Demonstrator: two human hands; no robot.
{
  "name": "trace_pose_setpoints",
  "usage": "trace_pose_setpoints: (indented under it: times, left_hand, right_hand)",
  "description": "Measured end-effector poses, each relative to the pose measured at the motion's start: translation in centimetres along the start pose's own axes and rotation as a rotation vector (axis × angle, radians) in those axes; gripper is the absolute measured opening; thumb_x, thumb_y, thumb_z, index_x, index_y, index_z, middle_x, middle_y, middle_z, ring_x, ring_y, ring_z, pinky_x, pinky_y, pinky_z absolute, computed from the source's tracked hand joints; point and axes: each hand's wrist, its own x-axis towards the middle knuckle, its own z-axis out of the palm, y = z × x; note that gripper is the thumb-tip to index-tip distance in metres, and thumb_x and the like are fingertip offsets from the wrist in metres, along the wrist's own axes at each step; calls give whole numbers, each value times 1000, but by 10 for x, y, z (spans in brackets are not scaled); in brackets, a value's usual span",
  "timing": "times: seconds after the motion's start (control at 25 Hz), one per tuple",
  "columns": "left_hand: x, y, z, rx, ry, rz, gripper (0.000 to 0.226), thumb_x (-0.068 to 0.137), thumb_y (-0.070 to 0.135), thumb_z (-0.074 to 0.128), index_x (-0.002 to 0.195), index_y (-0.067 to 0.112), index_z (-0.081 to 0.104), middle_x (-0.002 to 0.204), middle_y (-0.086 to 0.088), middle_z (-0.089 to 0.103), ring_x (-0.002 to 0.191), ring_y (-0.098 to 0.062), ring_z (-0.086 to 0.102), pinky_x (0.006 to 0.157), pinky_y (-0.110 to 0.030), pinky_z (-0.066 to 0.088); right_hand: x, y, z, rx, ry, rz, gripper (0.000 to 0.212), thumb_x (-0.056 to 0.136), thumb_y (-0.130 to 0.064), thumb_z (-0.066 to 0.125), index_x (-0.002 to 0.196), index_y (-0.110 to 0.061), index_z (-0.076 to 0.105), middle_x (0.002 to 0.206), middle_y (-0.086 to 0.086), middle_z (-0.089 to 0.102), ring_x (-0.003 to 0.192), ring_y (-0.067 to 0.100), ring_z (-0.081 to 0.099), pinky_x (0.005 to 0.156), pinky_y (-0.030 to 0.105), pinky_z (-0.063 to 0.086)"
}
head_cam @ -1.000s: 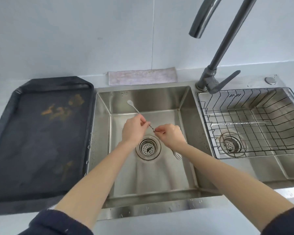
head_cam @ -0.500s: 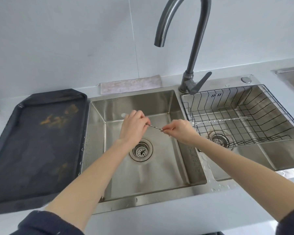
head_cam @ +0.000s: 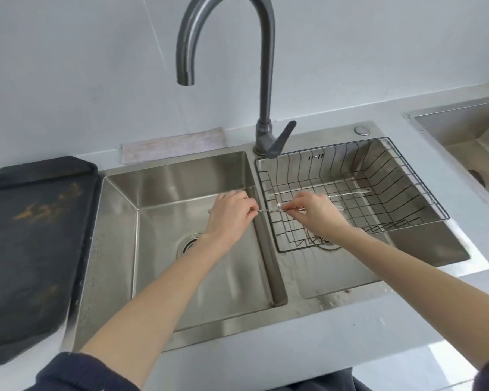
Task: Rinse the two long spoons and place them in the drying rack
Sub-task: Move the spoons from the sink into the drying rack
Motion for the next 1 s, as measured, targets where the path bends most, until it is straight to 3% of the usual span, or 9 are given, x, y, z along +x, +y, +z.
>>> trace_pose_setpoints:
  times: [0.24, 0.6, 0.8, 1.0]
  left_hand:
    - [27, 58, 18, -43, 1, 49, 26, 93, 25, 48, 111, 17, 65, 110, -2, 64, 106, -21, 54, 91, -29, 37]
    - [67, 114, 47, -43, -80, 50, 29, 95, 21, 43, 118, 17, 61, 118, -3, 61, 112, -22, 51, 95, -33, 36]
    - [76, 130, 72, -51, -186, 36, 34, 94, 13, 41, 125, 14, 55, 124, -5, 58, 116, -23, 48, 99, -36, 37]
    - [82, 129, 97, 0, -335, -6, 39, 95, 21, 36, 131, 10, 47, 133, -9, 50, 123, -26, 42, 102, -38, 34]
  right_hand:
    - [-6, 56, -33, -165, 61, 6, 24, 90, -24, 55, 108, -18, 70, 105, 7, 63, 105, 26, 52, 89, 36, 37]
    - [-1, 123, -61, -137, 17, 27, 23, 89, -21, 57, 105, -14, 71, 102, 10, 65, 102, 26, 57, 83, 33, 43]
    - [10, 154, -56, -140, -54, 68, 22, 89, -21, 58, 104, -14, 72, 105, 9, 67, 103, 28, 58, 81, 32, 42]
    - [26, 172, -40, -143, -147, 106, 22, 89, -22, 58, 103, -15, 72, 102, 10, 64, 100, 30, 58, 77, 32, 43]
